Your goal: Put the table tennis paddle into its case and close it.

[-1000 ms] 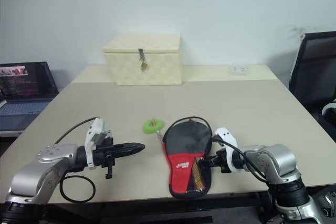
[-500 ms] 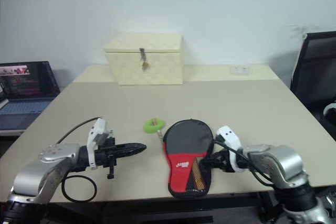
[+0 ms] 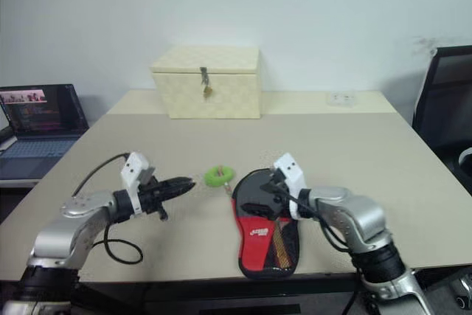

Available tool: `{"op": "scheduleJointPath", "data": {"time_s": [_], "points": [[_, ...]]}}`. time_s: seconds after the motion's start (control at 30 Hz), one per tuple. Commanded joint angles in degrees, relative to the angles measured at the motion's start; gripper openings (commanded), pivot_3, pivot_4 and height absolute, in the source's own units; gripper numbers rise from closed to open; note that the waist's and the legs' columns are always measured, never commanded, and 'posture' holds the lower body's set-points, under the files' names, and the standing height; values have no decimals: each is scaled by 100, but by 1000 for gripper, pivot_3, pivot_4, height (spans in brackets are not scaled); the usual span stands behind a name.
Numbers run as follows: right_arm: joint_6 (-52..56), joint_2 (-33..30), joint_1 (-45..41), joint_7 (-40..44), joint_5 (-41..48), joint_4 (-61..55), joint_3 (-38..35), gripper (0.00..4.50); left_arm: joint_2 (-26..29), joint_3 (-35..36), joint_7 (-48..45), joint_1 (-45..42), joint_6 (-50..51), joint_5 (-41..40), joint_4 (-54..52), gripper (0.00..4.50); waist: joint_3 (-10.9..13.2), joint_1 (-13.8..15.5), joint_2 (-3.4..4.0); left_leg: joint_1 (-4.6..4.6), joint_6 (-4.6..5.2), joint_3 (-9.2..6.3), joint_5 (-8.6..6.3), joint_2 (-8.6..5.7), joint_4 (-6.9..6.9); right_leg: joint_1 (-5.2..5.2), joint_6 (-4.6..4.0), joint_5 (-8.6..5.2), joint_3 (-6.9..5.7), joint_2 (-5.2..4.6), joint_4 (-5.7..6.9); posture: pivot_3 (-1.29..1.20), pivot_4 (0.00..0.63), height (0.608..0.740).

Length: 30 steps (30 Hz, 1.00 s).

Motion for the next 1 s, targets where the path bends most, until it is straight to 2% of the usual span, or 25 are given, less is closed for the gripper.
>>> {"op": "scheduleJointPath", "data": {"time_s": [0.03,0.13,0.27,0.3,0.5,0.6,0.73,0.93,1.0], "points": [[-247,46,155,-102,-219,-84,136,4500,-116,-5,174,-370,-308,226,305,1856,0,26,0,-2,0,2,0,-2,0,0,4,1,-1,-3,-3,0,150,740],[-247,83,249,-133,-282,-125,186,4500,-298,-166,285,-753,-389,447,774,2932,0,76,0,-3,0,1,0,-4,3,0,8,4,-6,-3,-4,0,150,740],[-225,149,316,-176,-345,-190,215,4500,-630,-397,494,-1542,-546,817,1937,4298,0,118,0,2,0,1,1,-14,11,3,11,6,-16,5,6,0,150,740],[-220,165,317,-194,-369,-191,220,4500,-703,-443,510,-1755,-595,906,2273,4460,0,117,-1,2,0,1,1,-15,14,3,12,8,-18,8,6,0,150,740],[-153,258,327,-450,-487,-181,193,4500,-1182,-689,543,-3229,-923,1438,4832,4460,-1,116,-2,-2,1,6,1,-27,12,1,12,8,-21,11,2,0,150,740],[-129,306,334,-543,-531,-194,166,4500,-1350,-756,384,-3633,-1118,1641,5646,4460,-1,92,-1,-3,1,11,0,-31,9,0,12,8,-19,11,0,0,150,740],[-81,336,354,-638,-565,-239,127,4500,-1511,-842,265,-3871,-1382,1911,6246,4460,-1,83,-1,-3,1,11,0,-27,7,-2,12,8,-19,11,-1,0,150,740],[-70,343,407,-790,-565,-346,92,4500,-1647,-879,118,-3867,-1580,2133,6520,4460,-1,92,-2,-2,0,8,1,-27,10,-2,12,8,-20,11,5,0,150,740],[-122,367,383,-820,-585,-339,101,4500,-1657,-857,120,-3850,-1610,2161,6544,4109,-1,94,-2,-2,0,8,1,-27,11,-2,12,8,-20,11,6,0,150,740]]}}
